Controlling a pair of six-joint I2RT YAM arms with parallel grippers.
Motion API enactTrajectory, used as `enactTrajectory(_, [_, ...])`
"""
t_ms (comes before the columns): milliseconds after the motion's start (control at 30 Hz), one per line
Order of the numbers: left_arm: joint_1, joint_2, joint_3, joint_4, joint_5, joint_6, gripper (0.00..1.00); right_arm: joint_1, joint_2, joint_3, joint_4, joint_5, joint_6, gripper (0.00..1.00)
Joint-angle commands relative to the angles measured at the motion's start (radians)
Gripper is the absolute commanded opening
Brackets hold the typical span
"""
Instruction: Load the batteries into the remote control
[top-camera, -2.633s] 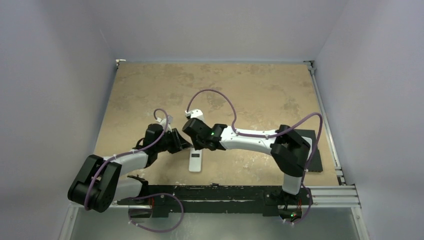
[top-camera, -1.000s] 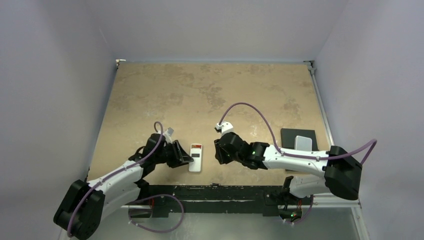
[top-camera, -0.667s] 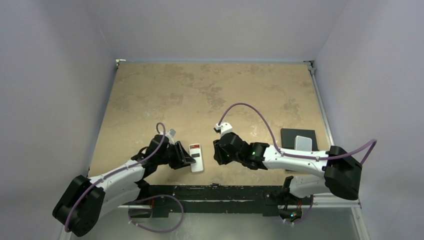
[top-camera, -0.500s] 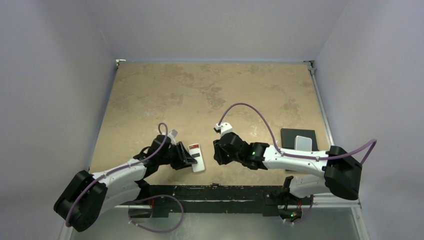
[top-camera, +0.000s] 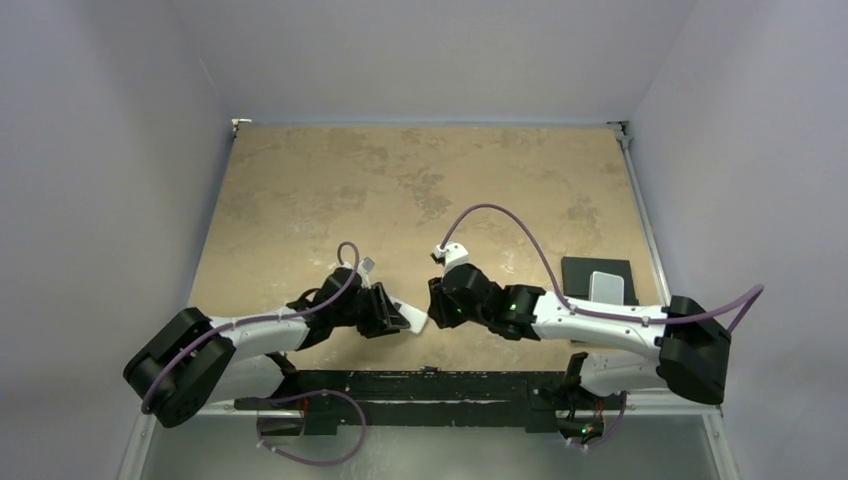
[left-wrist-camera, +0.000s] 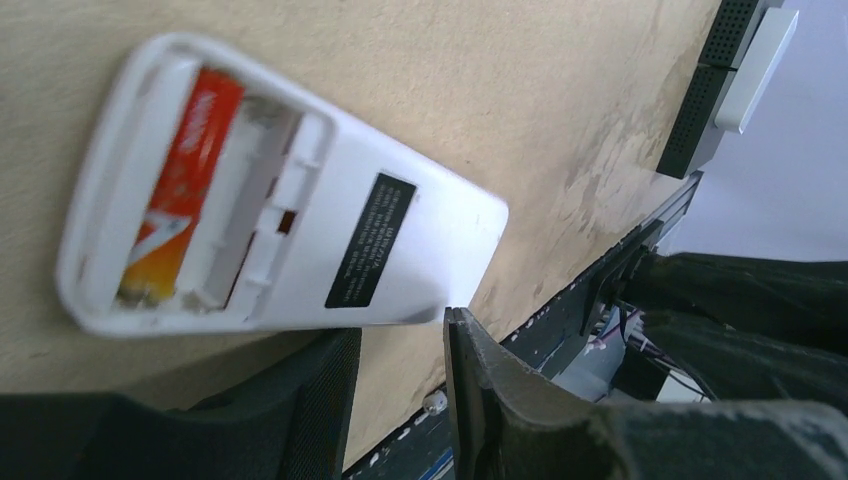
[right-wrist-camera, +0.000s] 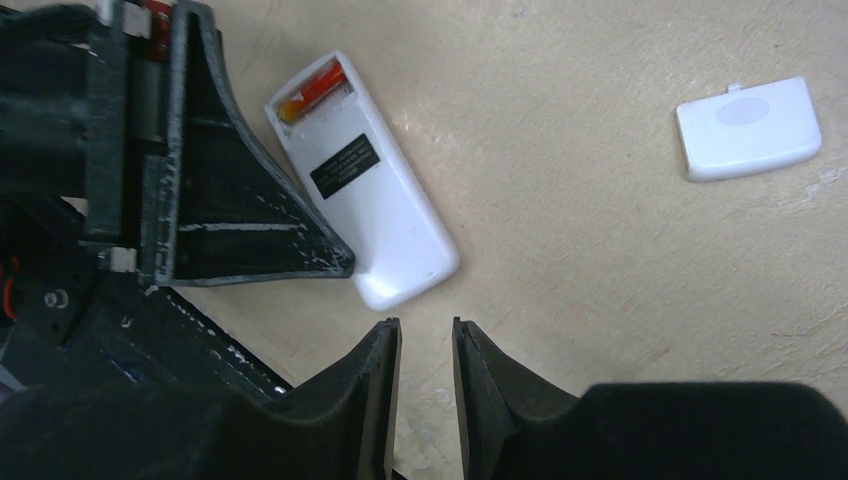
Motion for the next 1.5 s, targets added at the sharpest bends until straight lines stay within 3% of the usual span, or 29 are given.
enactTrajectory(0, [-0.045,0.065,0.078,0.074,-0.044,-0.009,0.36,0.005,-0.088,0.003,-0.017,0.049,0.029,0.34])
enactTrajectory(433, [-0.135,0.318,0.253,0.162,-0.083,0.001,0.35,0.005,-0.289,-0.033,-0.138,0.139,0.098,0.38])
enactTrajectory(800, [-0.141,0.479,0.439,0.071,-0.136,0.106,0.34,0.005,-0.372,-0.045,-0.204,0.144,0.099,0.40])
enactTrajectory(1467, [-0.141,0.411,0.559,-0.189,-0.259,0.302,0.34,0.003,-0.371,-0.027,-0.231,0.137,0.114,0.41])
